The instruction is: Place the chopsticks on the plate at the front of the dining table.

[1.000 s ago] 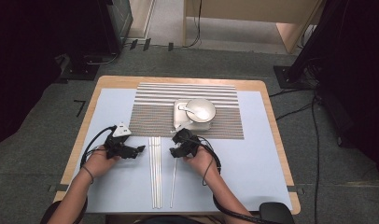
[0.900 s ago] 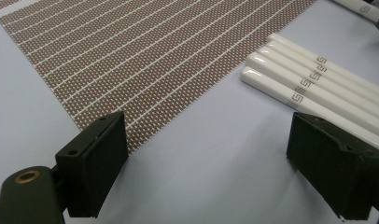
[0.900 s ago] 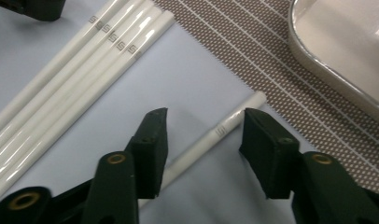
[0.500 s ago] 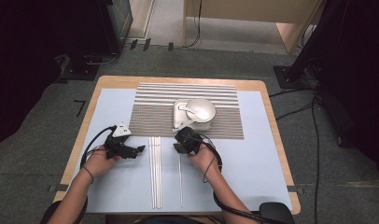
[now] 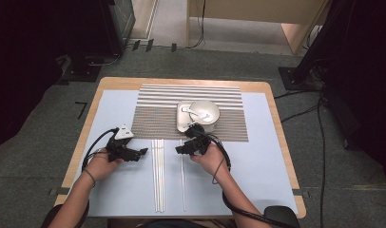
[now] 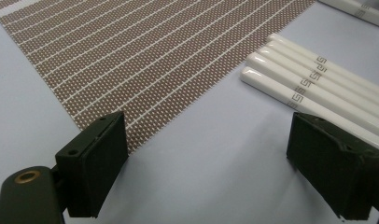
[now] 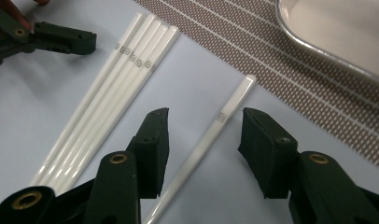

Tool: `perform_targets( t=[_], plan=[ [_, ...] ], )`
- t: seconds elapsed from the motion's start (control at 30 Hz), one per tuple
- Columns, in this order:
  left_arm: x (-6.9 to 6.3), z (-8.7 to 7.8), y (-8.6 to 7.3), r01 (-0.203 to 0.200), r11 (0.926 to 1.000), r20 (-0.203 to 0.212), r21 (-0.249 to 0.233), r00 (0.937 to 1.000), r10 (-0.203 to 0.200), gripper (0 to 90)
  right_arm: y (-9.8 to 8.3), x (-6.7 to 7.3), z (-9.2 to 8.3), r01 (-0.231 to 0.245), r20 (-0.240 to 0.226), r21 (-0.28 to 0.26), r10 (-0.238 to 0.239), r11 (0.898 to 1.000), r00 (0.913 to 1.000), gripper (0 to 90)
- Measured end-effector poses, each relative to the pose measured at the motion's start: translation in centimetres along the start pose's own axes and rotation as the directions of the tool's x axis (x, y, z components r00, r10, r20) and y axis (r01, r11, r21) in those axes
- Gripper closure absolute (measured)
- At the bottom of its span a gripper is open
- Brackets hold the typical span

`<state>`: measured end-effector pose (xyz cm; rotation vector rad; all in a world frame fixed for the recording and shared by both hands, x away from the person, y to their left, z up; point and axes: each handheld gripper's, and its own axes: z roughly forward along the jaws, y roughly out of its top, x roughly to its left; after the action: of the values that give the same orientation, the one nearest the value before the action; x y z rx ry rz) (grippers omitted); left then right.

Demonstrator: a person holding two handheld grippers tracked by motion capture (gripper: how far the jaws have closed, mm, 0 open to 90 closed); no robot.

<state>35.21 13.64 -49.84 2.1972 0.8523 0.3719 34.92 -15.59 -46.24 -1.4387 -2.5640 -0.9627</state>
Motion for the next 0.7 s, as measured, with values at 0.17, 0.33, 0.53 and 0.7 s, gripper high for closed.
perform_targets(
  t=[0.17,0.33,0.53,0.7],
  plan=[
    [0.0,0.0,0.0,0.0,1.0,0.0,0.0,1.0,0.0,11.9,-0.22,0.03,-0.39,-0.104,-0.021,0.028,0.105,0.994,0.9943,54.9],
    [0.0,0.0,0.0,0.0,1.0,0.0,0.0,1.0,0.0,11.9,-0.49,-0.01,-0.44,-0.142,-0.021,0.053,0.143,0.989,0.9895,53.4],
    [-0.01,0.0,0.0,0.0,1.0,-0.001,0.0,1.0,0.0,11.9,-0.6,0.4,-0.34,-0.174,0.01,0.137,0.174,0.975,0.9846,67.8],
    [-0.01,0.0,-0.01,0.0,1.0,-0.001,-0.001,1.0,0.0,11.9,-0.68,0.68,0.05,-0.168,0.019,0.163,0.167,0.972,0.9857,72.6]
  ],
)
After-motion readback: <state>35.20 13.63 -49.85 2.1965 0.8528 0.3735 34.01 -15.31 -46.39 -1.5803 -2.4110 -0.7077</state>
